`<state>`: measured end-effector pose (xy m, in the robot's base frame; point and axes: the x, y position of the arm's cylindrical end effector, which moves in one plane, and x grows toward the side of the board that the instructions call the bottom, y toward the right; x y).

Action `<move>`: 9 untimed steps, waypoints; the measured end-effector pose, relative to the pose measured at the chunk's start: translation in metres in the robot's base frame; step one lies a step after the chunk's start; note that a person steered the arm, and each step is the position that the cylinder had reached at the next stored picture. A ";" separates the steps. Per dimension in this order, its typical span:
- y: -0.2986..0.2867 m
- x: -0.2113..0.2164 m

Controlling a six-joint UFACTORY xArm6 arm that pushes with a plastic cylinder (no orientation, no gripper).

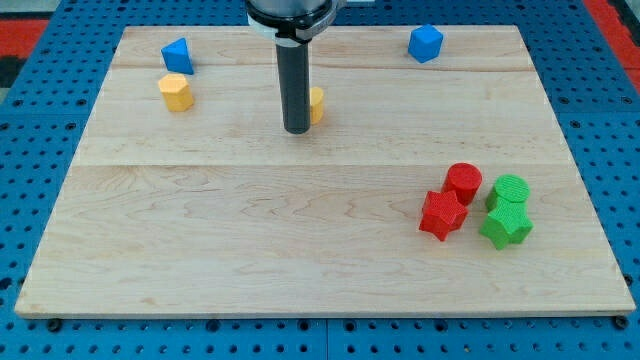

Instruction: Push the yellow heart towards upside

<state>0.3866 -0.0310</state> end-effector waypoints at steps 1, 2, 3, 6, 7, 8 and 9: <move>0.001 0.000; 0.012 -0.005; 0.012 -0.029; 0.012 -0.104; 0.011 -0.128; 0.009 -0.149; 0.039 -0.139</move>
